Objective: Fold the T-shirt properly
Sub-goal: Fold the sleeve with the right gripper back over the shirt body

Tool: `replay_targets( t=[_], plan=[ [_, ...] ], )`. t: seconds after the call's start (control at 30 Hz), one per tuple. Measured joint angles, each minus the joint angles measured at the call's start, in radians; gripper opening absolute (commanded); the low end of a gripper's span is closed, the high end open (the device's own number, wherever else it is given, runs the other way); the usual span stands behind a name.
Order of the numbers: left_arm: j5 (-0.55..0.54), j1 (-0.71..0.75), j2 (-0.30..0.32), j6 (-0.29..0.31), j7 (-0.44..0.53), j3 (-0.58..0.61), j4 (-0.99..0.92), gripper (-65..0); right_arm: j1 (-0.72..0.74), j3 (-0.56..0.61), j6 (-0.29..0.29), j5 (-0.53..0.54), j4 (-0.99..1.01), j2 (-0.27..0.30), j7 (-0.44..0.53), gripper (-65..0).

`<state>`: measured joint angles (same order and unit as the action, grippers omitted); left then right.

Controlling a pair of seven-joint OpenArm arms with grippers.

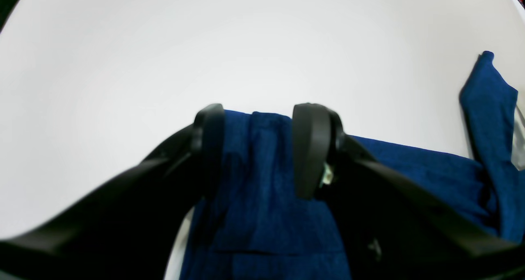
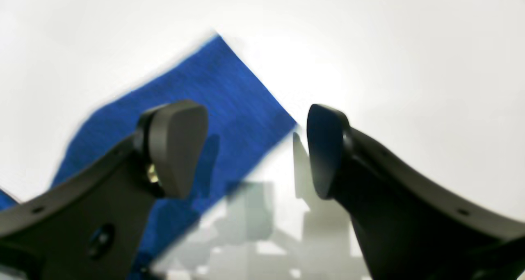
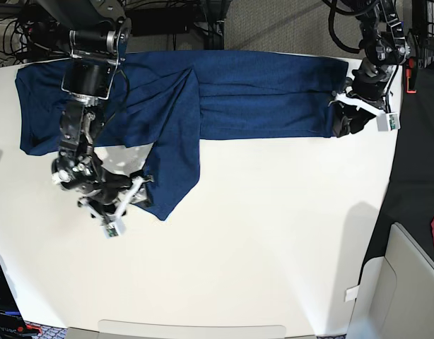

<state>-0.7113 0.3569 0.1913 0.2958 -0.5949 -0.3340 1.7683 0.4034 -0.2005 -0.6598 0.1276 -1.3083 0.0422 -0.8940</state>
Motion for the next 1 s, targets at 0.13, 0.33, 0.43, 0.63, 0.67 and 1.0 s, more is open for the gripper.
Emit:
replay_targets(
  t=[0.13,0.33,0.43,0.63,0.67,1.0],
  plan=[
    [0.0,-0.001,0.0,0.0,0.0,0.0,0.0,-38.8,0.022,0.047,-0.003,-0.068,0.064,-0.012,0.099,-23.3],
    [0.0,-0.002,0.0,0.0,0.0,0.0,0.0,-38.8,0.054,0.072,0.05,-0.155,0.161,-0.008,0.16,-23.4],
    [0.0,-0.003,0.0,0.0,0.0,0.0,0.0,-38.8,0.057,0.073,0.102,-0.197,0.162,-0.006,0.207,-23.4],
    [0.0,-0.003,0.001,0.0,0.0,0.0,0.0,-38.8,0.058,0.073,0.11,-0.203,0.262,-0.004,0.236,-23.4],
    [0.0,-0.003,0.0,-0.001,0.0,0.0,0.003,-38.8,0.06,0.073,0.111,-0.207,0.272,-0.004,0.238,-23.4],
    [0.0,-0.005,0.0,0.0,0.0,0.0,0.055,-38.8,0.059,0.238,0.126,-0.181,0.3,0.004,0.273,-60.2]
  ],
)
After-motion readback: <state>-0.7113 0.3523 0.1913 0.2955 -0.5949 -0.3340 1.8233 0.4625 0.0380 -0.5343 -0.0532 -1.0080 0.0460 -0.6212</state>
